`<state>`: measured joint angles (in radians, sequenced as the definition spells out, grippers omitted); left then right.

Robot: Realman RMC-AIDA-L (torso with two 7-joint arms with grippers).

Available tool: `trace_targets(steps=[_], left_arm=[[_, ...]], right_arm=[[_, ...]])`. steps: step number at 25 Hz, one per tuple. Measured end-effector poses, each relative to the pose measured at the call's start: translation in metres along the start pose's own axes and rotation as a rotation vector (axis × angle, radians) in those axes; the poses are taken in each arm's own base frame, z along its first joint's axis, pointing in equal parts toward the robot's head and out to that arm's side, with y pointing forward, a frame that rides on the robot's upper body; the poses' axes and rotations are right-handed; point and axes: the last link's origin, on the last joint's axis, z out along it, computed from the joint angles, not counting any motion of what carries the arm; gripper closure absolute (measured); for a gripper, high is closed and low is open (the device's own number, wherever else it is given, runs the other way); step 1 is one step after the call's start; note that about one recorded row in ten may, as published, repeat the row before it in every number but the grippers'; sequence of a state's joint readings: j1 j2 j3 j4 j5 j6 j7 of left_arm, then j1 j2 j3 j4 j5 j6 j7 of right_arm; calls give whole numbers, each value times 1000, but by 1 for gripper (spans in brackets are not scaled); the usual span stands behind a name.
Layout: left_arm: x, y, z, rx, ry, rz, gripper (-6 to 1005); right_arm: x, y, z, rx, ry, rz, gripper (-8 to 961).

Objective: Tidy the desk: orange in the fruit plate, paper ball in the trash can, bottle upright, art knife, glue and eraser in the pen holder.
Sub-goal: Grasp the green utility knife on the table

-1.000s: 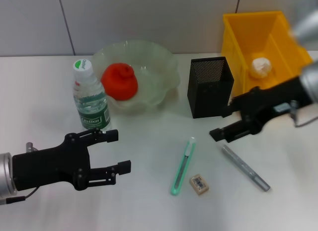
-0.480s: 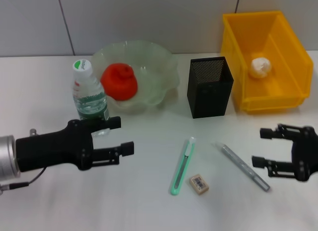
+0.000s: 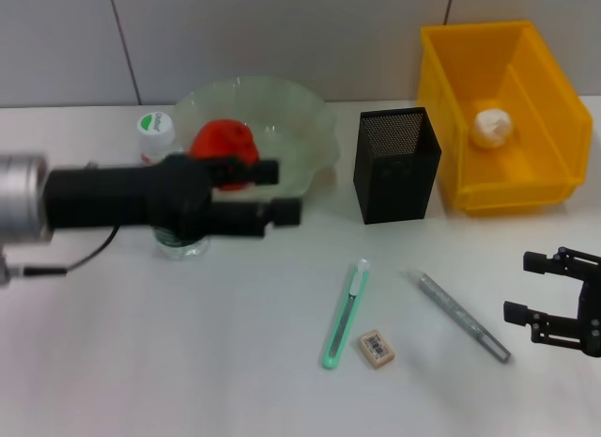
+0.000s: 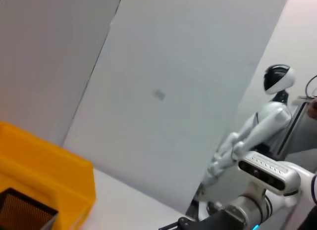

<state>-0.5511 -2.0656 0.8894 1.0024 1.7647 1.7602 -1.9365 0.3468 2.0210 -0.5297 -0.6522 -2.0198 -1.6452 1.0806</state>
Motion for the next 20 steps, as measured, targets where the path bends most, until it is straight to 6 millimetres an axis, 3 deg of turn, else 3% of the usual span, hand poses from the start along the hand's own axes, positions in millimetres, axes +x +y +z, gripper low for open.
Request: trace_targets(steps=[5, 6, 10, 20], left_arm=[[14, -2, 8, 36, -54, -43, 157], [41, -3, 22, 122, -169, -88, 157], [76, -2, 41, 246, -308, -119, 157], [108, 3, 78, 407, -525, -144, 156]], right_arm=[[2, 1, 0, -13, 19, -2, 210], [3, 1, 0, -21, 35, -2, 210], [4, -1, -2, -20, 60, -4, 211], [3, -2, -6, -14, 68, -23, 212]])
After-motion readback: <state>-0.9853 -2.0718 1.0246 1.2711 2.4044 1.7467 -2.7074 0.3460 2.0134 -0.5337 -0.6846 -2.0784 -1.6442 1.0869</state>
